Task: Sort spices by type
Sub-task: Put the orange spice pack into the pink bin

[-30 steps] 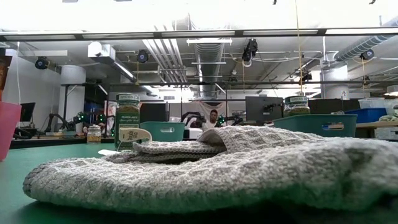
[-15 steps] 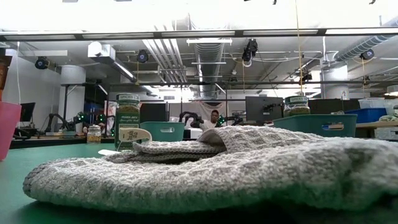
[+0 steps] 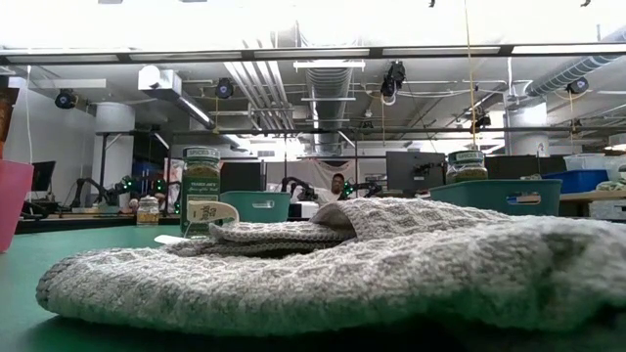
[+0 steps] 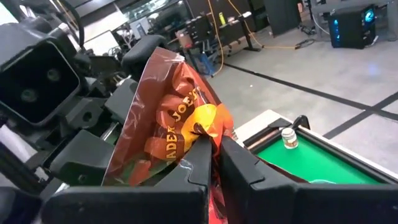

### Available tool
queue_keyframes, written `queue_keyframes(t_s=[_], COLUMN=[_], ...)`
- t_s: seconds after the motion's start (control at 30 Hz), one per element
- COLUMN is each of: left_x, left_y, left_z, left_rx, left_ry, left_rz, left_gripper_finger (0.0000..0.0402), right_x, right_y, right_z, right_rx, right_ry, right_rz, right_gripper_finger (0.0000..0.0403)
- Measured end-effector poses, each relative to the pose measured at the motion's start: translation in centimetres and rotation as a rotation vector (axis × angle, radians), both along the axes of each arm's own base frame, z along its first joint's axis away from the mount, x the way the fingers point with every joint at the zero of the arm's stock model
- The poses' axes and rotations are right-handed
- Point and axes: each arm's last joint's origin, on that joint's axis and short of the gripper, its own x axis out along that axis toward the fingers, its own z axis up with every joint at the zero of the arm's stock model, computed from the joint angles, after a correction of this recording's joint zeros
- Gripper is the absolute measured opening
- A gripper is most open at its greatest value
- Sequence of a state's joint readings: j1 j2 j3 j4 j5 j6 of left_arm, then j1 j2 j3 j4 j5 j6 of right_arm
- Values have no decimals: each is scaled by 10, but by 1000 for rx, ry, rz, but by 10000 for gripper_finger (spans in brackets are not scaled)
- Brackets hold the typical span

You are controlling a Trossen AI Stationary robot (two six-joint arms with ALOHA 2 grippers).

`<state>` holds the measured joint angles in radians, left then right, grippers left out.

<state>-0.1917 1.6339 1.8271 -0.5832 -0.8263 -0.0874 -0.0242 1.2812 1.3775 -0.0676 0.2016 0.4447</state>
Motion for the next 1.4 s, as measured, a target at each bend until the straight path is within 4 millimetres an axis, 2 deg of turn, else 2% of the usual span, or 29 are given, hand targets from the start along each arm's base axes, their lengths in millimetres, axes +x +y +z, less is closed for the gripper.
queue_keyframes(t_s=[0.13, 0.33, 0.43, 0.53, 0.6, 0.7, 0.83, 0.97, 1.17, 1.4], left_x=[-5, -24, -39, -52, -57, -68, -78, -69, -58, -49], left_y=[-1, -1, 1, 3, 1, -1, -1, -3, -6, -8], left_z=[7, 36, 63, 81, 86, 94, 92, 79, 70, 65], left_rx=[-14, -40, -65, -86, -128, -220, -329, -344, -350, -366], left_ry=[24, 36, -47, -78, -57, -51, 4, 56, 62, 59], left_rz=[-46, -116, -155, -201, -301, -411, -465, -454, -465, -483], left_gripper_finger=[6, 5, 4, 4, 3, 3, 4, 5, 6, 6], right_x=[-6, -21, -27, -29, -32, -39, -47, -39, -5, 12], right_y=[1, 2, 0, 0, 1, 5, 9, 11, 11, 8], right_z=[-1, 7, 9, 9, 11, 26, 53, 71, 75, 80], right_rx=[2, 3, 2, -14, -94, -262, -411, -466, -523, -507], right_ry=[45, 53, 57, 70, 84, 65, -12, -71, -35, 28], right_rz=[13, 23, 7, 11, 34, 88, 182, 273, 353, 474], right_gripper_finger=[13, 26, 52, 85, 109, 148, 197, 235, 267, 270])
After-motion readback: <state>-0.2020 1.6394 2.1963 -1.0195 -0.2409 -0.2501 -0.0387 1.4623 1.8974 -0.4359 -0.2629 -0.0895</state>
